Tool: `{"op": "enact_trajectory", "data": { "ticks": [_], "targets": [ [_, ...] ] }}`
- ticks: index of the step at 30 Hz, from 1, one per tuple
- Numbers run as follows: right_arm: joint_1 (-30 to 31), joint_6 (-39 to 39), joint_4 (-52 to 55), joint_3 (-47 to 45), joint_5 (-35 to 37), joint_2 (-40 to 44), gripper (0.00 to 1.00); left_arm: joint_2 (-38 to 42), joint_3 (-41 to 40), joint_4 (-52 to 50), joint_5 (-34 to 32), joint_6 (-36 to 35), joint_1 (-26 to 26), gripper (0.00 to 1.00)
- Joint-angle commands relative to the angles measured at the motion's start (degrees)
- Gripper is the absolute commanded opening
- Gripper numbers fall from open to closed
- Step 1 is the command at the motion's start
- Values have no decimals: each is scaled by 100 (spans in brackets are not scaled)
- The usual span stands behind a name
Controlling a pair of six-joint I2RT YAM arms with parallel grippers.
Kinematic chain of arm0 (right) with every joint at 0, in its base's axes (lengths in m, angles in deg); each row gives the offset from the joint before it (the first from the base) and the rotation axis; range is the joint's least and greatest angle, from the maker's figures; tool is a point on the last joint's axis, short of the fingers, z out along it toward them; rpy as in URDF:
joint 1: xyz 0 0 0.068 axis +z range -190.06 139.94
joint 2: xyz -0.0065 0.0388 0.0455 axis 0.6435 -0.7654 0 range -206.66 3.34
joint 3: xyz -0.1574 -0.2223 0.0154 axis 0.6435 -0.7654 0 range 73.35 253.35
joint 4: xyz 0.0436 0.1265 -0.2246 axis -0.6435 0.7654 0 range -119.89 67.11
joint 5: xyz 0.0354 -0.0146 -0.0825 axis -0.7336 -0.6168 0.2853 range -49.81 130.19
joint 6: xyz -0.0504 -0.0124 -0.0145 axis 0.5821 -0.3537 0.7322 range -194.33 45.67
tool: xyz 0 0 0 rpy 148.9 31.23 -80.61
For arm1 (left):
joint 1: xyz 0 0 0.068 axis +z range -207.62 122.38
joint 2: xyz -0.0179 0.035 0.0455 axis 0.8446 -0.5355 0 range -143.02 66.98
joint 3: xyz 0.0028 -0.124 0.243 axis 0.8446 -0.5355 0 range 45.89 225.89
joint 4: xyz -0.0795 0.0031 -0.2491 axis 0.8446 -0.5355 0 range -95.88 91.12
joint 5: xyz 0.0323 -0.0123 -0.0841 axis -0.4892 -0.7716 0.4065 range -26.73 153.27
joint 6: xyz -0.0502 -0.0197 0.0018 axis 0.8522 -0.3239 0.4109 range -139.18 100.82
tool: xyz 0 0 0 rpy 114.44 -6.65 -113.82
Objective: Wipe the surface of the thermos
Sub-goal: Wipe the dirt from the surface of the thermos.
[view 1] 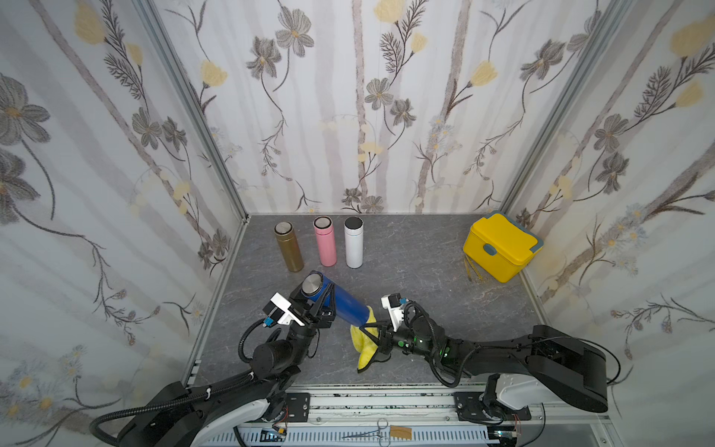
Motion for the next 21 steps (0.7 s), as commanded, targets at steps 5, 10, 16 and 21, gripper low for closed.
{"op": "enact_trajectory", "data": {
  "ticks": [5, 10, 16, 21],
  "targets": [
    [131, 110, -579, -38, 67, 287, 0, -214, 125, 1010, 196, 3, -2, 0],
    [379, 223, -577, 192, 39, 125, 0, -292, 149, 1056, 191, 50, 4, 0],
    [5, 242, -114, -68, 687, 768, 0, -319, 155, 1038, 257, 122, 2, 0],
    [138, 375, -242, 39, 429, 504, 0, -347, 217, 982, 333, 157, -4, 0]
  ]
}}
